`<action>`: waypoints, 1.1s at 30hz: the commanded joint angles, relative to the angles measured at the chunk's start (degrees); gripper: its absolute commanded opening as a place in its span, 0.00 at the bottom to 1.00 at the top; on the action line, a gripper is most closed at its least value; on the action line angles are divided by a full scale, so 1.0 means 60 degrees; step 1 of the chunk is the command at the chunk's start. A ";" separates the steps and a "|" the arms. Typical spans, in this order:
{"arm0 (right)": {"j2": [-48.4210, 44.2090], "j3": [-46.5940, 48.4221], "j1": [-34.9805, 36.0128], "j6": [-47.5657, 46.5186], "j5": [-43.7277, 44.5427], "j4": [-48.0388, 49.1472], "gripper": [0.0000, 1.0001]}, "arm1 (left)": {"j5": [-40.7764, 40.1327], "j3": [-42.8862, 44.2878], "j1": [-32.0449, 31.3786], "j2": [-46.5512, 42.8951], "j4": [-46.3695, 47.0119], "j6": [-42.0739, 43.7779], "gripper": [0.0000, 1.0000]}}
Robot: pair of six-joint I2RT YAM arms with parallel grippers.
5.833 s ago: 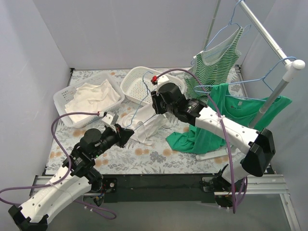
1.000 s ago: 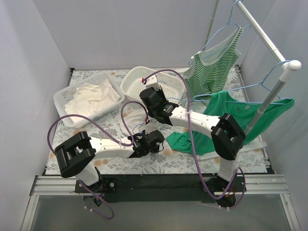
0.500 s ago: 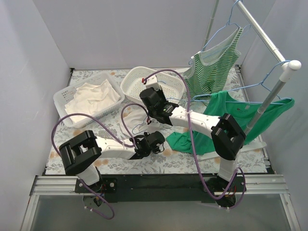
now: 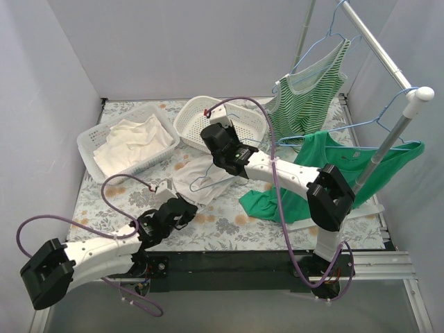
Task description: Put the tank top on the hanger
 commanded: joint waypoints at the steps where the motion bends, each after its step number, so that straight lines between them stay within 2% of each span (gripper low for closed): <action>1: -0.0572 0.0585 0.0024 0.0045 0.0341 0.0076 0.01 | 0.0397 -0.0549 0.0744 -0.1542 -0.0295 -0.1353 0.00; 8: -0.0747 0.0555 0.0024 0.0060 0.0414 0.0003 0.01 | 0.0499 -0.0447 0.1711 -0.2893 -0.1100 -0.1984 0.00; 14: -0.0762 0.0482 0.0054 0.0045 0.0444 0.0002 0.01 | 0.0762 -0.0052 0.2224 -0.3027 -0.1057 -0.1633 0.00; 27: -0.0397 0.0979 0.0171 0.0016 0.0751 -0.0042 0.01 | 0.1041 0.1427 0.2254 -0.3320 -0.1599 -0.0651 0.00; 33: -0.0191 0.1609 0.0244 -0.0101 0.0883 -0.0246 0.01 | 0.1641 0.1852 0.2254 -0.3364 -0.1687 -0.0329 0.00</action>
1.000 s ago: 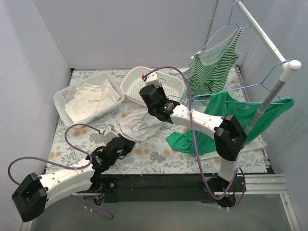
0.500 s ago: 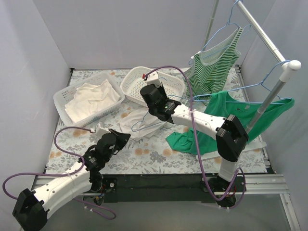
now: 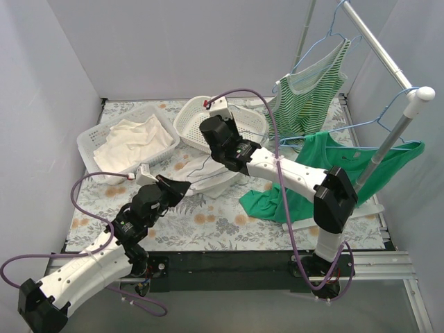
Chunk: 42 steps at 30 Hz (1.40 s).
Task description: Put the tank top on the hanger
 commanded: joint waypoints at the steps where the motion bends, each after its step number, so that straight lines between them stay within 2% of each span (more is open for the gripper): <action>1: 0.0097 0.0983 0.0174 -0.0087 0.0483 0.0074 0.01 | 0.0541 0.0625 0.0036 -0.0122 -0.0346 0.0541 0.00; 8: 0.0229 0.1598 0.0702 -0.0321 0.0629 0.0074 0.01 | 0.0630 0.1898 0.0036 0.0170 -0.0375 0.1713 0.01; 17: -0.0094 0.2726 0.1157 -0.0935 0.0483 0.0074 0.01 | 0.1010 0.3525 0.0036 0.0743 -0.0874 0.2769 0.10; 18: -0.0079 0.3032 0.1200 -0.1038 0.0483 0.0089 0.01 | 0.1069 0.3584 0.0036 0.0699 -0.0976 0.2914 0.12; 20: -0.0035 0.3429 0.1288 -0.1388 0.0468 0.0103 0.01 | 0.1084 0.3876 0.0036 0.0523 -0.1094 0.3120 0.28; 22: 0.0024 0.3925 0.1390 -0.1697 0.0512 0.0220 0.01 | 0.1084 0.4488 0.0050 0.0450 -0.1341 0.3632 0.38; 23: 0.0038 0.4074 0.1420 -0.1829 0.0469 0.0264 0.01 | 0.1128 0.4725 0.0036 0.0478 -0.1401 0.3837 0.49; 26: -0.0005 0.4557 0.1537 -0.2298 0.0322 0.0556 0.01 | 0.1318 0.6039 0.0036 0.0697 -0.1680 0.4730 0.63; 28: -0.0064 0.4733 0.1654 -0.2591 0.0176 0.0747 0.01 | 0.1450 0.6730 0.0036 0.0829 -0.1825 0.5416 0.67; 31: -0.0196 0.5129 0.1757 -0.2766 -0.0160 0.0777 0.01 | 0.1698 0.8341 0.0036 0.1370 -0.2016 0.6063 0.69; 36: -0.0386 0.5728 0.2064 -0.3806 -0.0381 0.1947 0.01 | 0.2488 1.0391 0.0036 0.2220 -0.2177 0.7177 0.71; 39: -0.0372 0.6095 0.2094 -0.4129 -0.0454 0.2110 0.01 | 0.3075 1.0908 0.0036 0.2880 -0.2675 0.7325 0.67; 42: -0.0328 0.6112 0.2080 -0.4218 -0.0440 0.2125 0.01 | 0.3559 1.0704 0.0051 0.3027 -0.2821 0.7252 0.66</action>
